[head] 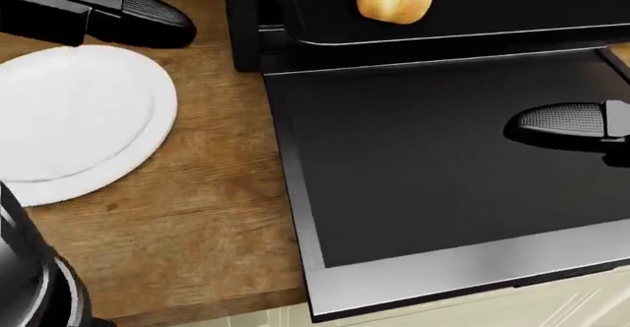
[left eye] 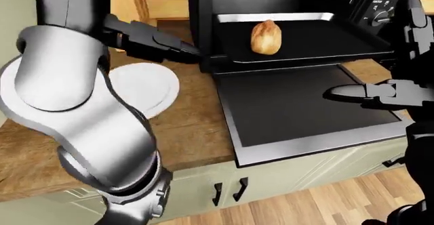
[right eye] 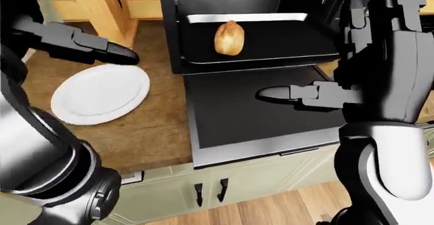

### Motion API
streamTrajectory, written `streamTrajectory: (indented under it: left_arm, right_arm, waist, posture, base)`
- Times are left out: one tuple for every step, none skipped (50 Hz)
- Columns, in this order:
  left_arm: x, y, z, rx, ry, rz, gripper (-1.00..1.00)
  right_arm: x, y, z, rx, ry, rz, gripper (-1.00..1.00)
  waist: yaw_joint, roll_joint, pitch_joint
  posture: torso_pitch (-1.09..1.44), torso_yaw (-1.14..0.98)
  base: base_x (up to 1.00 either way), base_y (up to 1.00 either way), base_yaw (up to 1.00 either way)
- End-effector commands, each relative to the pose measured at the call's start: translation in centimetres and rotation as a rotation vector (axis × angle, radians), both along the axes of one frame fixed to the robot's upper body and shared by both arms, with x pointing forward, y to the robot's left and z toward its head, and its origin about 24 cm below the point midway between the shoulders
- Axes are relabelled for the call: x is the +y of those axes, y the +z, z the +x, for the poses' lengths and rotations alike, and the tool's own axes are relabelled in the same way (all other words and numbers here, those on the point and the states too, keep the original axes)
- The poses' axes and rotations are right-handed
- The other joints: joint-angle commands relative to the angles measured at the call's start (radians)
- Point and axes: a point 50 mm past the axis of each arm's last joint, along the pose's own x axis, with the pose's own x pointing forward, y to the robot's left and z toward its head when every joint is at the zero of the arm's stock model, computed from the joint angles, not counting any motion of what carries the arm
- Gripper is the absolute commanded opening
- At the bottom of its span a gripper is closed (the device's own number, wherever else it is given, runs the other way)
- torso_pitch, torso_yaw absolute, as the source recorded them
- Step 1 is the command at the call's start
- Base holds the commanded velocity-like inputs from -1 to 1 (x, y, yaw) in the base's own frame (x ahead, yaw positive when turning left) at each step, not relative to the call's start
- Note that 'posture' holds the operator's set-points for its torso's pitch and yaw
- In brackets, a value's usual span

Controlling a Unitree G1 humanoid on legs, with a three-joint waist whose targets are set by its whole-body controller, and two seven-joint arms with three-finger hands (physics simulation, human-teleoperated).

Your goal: Place the bread on the tray of the toaster oven.

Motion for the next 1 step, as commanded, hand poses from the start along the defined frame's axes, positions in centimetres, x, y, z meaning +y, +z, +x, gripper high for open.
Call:
streamTrajectory:
  left_arm:
    - [0.4, 0.71, -1.12, -0.067, 0.016, 0.031, 1.0]
  right_arm:
    - [0.05, 0.82, -0.52, -0.06, -0.007, -0.009, 1.0]
  waist:
    - [0.0, 0.001, -0.027]
  posture:
    - [0.0, 0.0]
  base:
    - [0.0, 0.0, 0.0]
